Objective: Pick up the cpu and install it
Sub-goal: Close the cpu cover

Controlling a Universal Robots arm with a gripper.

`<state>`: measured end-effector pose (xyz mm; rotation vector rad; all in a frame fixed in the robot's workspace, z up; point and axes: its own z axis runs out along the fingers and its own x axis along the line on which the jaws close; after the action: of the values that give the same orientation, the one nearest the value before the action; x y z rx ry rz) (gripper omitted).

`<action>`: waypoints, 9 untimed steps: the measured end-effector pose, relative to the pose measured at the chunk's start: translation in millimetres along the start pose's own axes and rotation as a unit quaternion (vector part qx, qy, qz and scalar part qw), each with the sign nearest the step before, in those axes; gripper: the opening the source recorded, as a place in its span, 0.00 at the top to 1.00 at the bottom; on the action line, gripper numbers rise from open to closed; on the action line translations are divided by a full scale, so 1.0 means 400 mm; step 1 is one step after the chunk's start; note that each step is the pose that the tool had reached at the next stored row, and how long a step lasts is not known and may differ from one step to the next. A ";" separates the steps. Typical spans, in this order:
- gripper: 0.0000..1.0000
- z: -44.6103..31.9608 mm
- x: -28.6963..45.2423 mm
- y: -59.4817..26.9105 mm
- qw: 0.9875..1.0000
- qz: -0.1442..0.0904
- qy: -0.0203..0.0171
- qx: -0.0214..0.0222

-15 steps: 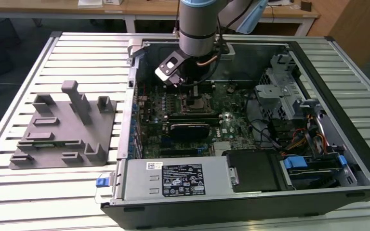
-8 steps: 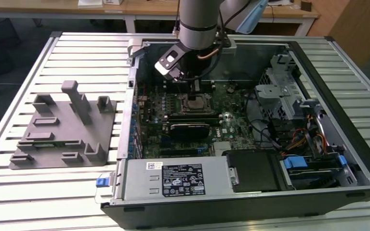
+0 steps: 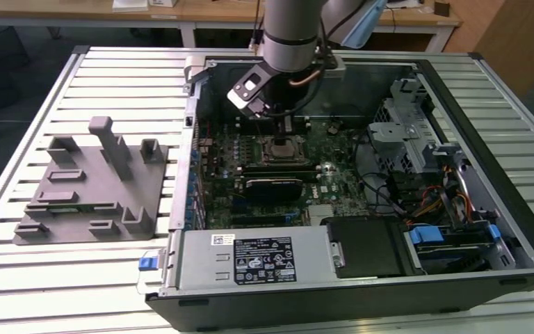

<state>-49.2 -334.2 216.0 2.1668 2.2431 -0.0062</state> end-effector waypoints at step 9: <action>0.89 0.001 0.000 0.014 1.000 0.000 0.000 0.000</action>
<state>-43.5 -334.2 215.7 2.1668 2.2430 -0.0065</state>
